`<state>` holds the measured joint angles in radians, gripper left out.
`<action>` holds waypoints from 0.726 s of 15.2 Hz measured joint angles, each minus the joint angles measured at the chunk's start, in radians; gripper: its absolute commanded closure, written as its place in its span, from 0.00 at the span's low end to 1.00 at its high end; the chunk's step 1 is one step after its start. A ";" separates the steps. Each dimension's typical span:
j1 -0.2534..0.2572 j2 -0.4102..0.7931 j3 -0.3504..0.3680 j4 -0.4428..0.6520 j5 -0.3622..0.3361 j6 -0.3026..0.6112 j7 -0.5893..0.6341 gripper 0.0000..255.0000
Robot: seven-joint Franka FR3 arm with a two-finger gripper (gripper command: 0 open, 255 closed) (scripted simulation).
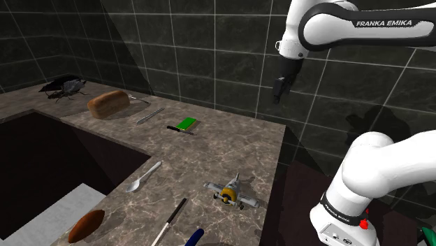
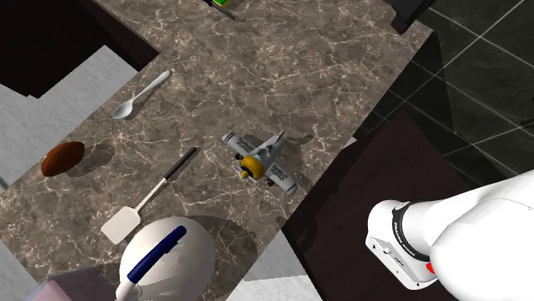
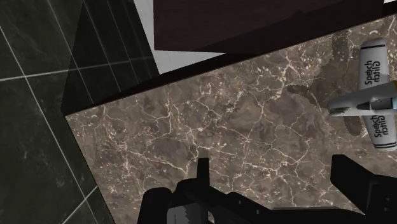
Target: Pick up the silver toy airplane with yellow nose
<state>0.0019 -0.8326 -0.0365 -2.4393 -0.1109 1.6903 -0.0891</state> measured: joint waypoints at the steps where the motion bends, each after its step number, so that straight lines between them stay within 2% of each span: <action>1: 0.000 0.000 0.000 0.000 0.000 0.000 0.000 0.00; 11: 0.064 0.143 0.170 -0.096 0.066 0.160 0.179 0.00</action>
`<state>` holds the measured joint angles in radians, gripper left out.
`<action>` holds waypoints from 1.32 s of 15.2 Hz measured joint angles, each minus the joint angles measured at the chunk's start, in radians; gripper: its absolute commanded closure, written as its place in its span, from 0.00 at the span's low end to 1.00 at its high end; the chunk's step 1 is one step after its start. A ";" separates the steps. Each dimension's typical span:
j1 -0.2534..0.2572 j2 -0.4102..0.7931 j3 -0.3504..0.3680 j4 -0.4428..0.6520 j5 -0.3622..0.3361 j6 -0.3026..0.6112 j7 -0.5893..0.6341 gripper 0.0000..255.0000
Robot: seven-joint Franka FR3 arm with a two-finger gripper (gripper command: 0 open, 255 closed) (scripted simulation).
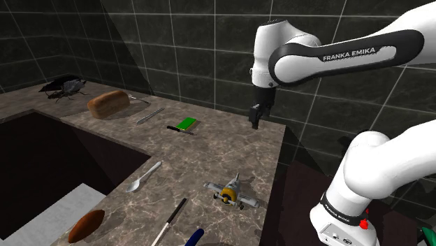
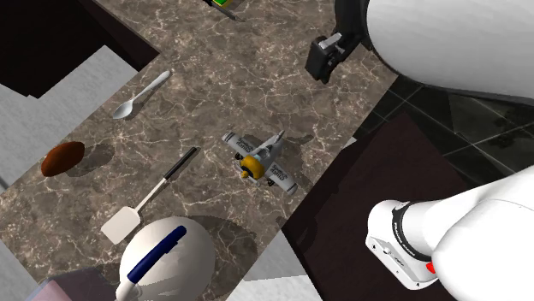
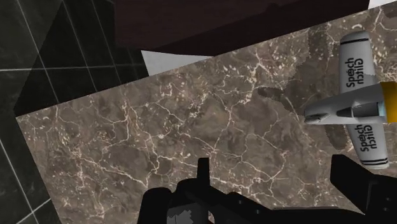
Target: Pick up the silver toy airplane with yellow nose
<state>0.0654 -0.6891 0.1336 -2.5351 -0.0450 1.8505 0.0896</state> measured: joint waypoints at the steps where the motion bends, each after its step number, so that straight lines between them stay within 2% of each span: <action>1: 0.007 0.029 0.021 -0.003 0.007 0.022 0.023 0.00; 10: 0.047 0.287 0.183 0.012 0.022 0.179 0.210 0.00; 15: 0.056 0.481 0.268 0.069 -0.017 0.260 0.335 0.00; 20: 0.075 0.691 0.327 0.154 -0.100 0.312 0.476 0.00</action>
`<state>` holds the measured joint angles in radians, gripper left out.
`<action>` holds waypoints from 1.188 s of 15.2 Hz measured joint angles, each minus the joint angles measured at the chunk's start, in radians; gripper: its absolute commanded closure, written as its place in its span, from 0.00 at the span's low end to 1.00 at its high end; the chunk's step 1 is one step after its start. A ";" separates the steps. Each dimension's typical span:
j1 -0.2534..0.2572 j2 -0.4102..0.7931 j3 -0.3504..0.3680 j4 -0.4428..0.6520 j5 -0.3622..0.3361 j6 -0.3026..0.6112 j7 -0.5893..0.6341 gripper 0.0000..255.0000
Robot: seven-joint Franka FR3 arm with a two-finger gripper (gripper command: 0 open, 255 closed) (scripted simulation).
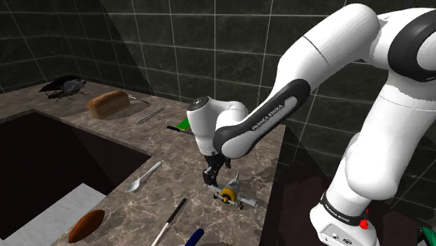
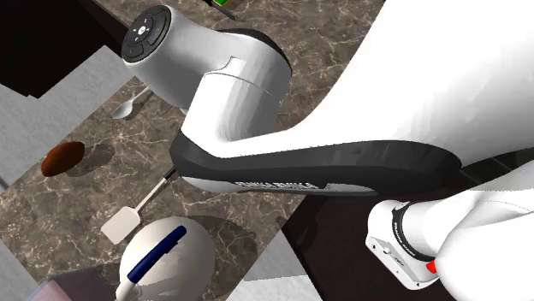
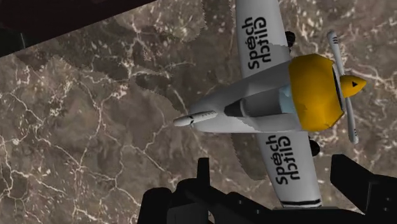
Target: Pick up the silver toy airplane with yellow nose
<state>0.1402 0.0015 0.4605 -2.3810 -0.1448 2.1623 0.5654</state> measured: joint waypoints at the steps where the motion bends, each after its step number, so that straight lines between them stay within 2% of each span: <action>1: 0.005 0.038 0.005 0.014 -0.019 0.009 0.024 0.00; 3: 0.019 0.110 0.011 0.049 -0.054 0.021 0.070 0.00; 10: 0.032 0.204 -0.003 0.044 -0.119 0.098 0.128 0.00; 11: 0.033 0.209 -0.004 0.044 -0.123 0.103 0.132 1.00; 18: 0.034 0.213 -0.004 0.044 -0.126 0.108 0.135 1.00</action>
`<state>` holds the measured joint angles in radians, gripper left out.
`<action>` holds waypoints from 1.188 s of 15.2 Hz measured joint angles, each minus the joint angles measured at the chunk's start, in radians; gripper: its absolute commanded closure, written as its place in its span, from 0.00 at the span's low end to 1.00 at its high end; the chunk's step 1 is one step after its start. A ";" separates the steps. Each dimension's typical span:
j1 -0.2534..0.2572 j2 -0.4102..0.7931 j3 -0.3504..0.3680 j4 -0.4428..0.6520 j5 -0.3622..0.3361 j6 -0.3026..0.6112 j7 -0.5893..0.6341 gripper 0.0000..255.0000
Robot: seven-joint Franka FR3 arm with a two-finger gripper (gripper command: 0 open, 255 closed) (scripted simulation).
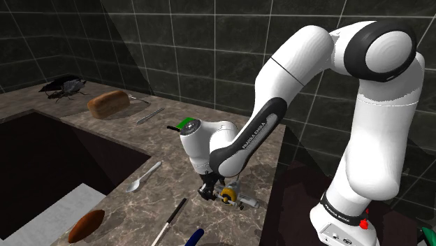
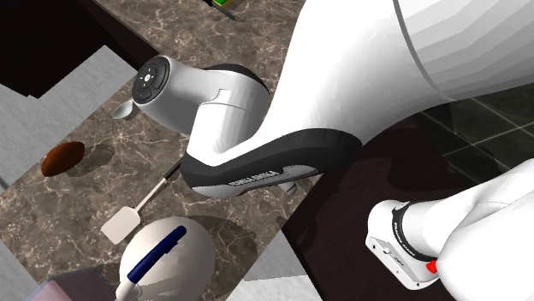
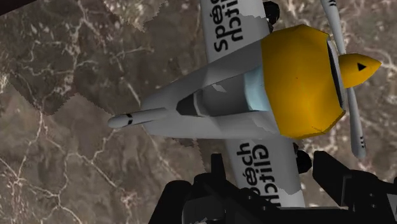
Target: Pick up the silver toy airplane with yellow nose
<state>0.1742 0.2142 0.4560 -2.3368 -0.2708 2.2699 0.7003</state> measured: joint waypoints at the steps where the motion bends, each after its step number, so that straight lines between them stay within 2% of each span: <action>1: 0.000 0.000 0.000 0.000 0.000 0.000 0.000 1.00; 6: -0.003 -0.025 0.007 0.001 0.019 -0.023 -0.014 1.00; 18: -0.016 -0.160 0.025 0.031 0.114 -0.164 -0.095 1.00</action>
<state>0.1578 0.0539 0.4815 -2.3058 -0.1570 2.1059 0.6051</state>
